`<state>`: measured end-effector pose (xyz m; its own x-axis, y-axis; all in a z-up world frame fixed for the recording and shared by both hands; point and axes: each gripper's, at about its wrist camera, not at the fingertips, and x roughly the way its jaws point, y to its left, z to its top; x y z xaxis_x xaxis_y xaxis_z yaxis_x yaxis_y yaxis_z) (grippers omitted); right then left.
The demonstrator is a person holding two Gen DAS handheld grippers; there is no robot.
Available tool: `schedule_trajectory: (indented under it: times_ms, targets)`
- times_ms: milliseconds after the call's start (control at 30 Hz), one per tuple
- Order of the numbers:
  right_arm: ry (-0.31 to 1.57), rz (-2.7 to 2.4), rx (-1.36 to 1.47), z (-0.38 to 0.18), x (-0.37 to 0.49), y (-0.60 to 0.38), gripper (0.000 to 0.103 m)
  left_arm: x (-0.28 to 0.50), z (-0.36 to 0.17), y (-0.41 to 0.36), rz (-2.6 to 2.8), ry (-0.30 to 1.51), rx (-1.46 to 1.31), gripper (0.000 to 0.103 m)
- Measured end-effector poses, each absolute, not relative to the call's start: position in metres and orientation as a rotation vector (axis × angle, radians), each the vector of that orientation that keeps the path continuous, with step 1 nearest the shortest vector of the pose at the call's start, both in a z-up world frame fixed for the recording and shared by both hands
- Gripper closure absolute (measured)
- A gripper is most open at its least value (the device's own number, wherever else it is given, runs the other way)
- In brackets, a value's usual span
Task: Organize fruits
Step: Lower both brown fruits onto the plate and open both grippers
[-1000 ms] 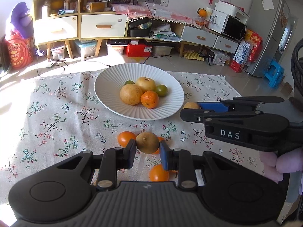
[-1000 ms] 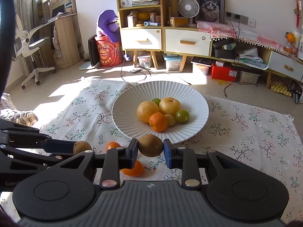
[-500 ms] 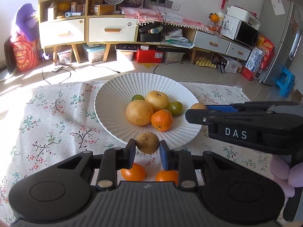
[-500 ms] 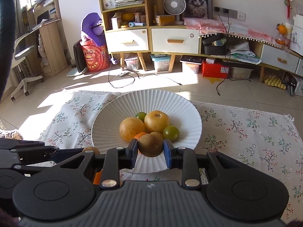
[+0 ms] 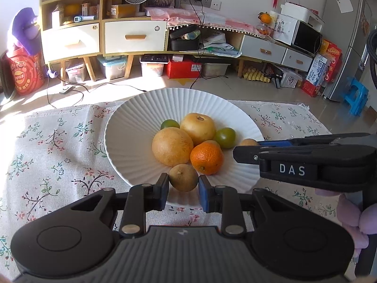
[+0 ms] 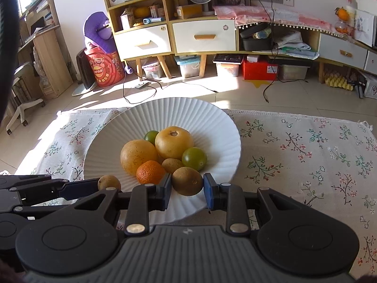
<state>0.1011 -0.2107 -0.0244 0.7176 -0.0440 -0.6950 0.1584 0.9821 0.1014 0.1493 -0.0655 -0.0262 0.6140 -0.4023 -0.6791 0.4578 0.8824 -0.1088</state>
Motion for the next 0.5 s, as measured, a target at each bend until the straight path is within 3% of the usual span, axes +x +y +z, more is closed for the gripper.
schedule_trajectory:
  times_ms: [367, 500]
  targets:
    - [0.761, -0.11, 0.165, -0.0232, 0.1022, -0.2124, 0.076, 0.1501, -0.0267, -0.0694, -0.505, 0.755, 0.104, 0.085]
    - [0.753, -0.108, 0.181, -0.0199, 0.1009, -0.2152, 0.071, 0.1487, -0.0256, -0.0696, -0.513, 0.752, 0.121, 0.076]
